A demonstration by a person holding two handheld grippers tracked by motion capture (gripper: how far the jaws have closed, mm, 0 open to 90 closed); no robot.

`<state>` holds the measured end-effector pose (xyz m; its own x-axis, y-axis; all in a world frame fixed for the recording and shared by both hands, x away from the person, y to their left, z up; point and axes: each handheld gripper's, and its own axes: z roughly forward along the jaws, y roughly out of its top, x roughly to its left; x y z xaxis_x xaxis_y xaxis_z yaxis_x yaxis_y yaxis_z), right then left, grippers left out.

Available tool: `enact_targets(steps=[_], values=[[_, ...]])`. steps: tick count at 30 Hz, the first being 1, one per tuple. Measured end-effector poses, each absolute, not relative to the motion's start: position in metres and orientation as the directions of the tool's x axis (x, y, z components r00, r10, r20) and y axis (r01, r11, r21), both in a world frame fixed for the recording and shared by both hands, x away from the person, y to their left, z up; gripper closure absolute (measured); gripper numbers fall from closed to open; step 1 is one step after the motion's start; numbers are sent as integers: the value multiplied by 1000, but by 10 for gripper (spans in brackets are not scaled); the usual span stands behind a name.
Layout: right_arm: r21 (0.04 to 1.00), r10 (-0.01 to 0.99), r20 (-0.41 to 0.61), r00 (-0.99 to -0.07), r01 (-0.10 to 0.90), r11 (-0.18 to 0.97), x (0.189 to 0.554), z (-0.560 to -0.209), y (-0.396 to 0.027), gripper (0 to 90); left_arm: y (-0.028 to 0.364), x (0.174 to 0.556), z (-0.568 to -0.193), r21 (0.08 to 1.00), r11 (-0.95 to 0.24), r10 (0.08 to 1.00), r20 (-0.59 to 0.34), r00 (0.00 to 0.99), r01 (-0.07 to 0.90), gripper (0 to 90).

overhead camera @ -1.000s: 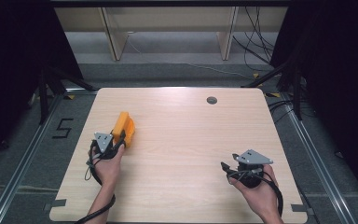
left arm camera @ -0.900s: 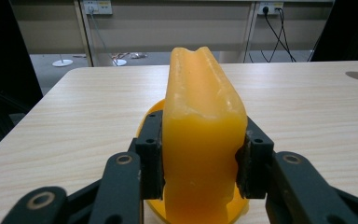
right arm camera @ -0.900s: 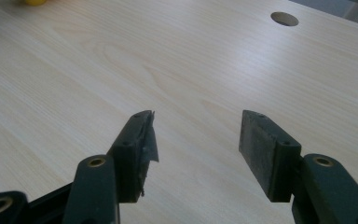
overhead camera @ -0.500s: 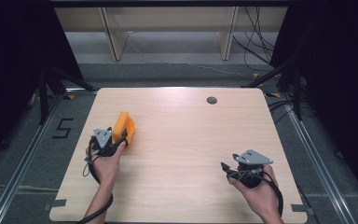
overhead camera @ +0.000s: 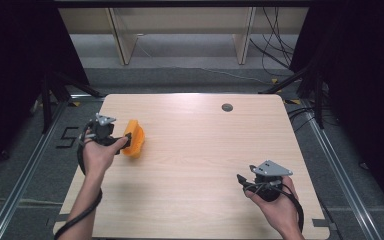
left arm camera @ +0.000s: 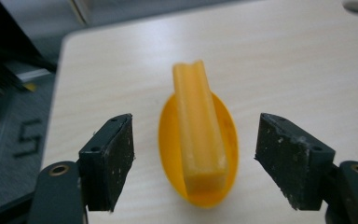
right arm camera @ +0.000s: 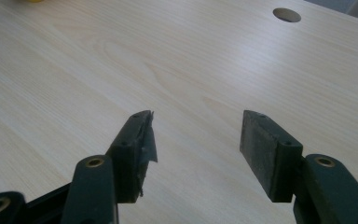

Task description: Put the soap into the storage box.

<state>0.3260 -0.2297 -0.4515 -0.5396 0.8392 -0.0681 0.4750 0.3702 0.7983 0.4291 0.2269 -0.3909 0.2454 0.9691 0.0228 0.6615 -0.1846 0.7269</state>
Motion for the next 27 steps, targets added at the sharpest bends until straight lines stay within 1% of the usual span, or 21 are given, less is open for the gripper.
enact_targets(steps=[1,2,3,5,6,7,10,11,13,14,16,18,24,27], values=[[792,841,-49,-538,492,361,325,-452,-229,444,228,434,-388,699,-193,962,-4,274,689,264],[797,839,-65,-540,478,370,326,-452,-229,443,229,438,-385,674,-210,954,-18,300,708,269],[797,839,-66,-541,478,370,326,-452,-229,443,231,440,-383,670,-226,943,-33,332,707,281],[797,844,-58,-533,484,360,325,-452,-229,443,233,442,-380,647,-271,929,-18,370,713,283],[798,835,-82,-545,466,382,327,-452,-231,443,235,442,-380,641,-284,922,-21,386,713,283],[796,838,-71,-541,476,374,326,-452,-231,443,238,440,-379,623,-289,918,-36,395,727,283],[795,840,-67,-538,481,371,327,-453,-231,443,247,433,-380,627,-300,904,-55,425,719,283],[795,833,-84,-546,467,387,327,-453,-232,443,249,427,-382,630,-304,894,-69,442,715,283],[797,841,-69,-537,477,371,326,-452,-230,443,253,417,-387,662,-283,878,-112,465,694,290],[798,842,-67,-535,477,367,326,-451,-230,442,255,413,-389,661,-285,872,-121,473,694,290],[799,843,-70,-534,476,368,326,-451,-230,442,259,402,-396,662,-301,862,-119,493,686,291],[800,843,-71,-534,474,368,326,-451,-231,442,262,389,-405,669,-325,858,-90,506,669,294],[801,840,-82,-537,465,376,326,-452,-231,441,273,351,-430,657,-377,826,-80,558,653,290],[798,848,-55,-527,487,355,325,-452,-229,441,277,333,-443,652,-402,815,-66,576,643,291]])
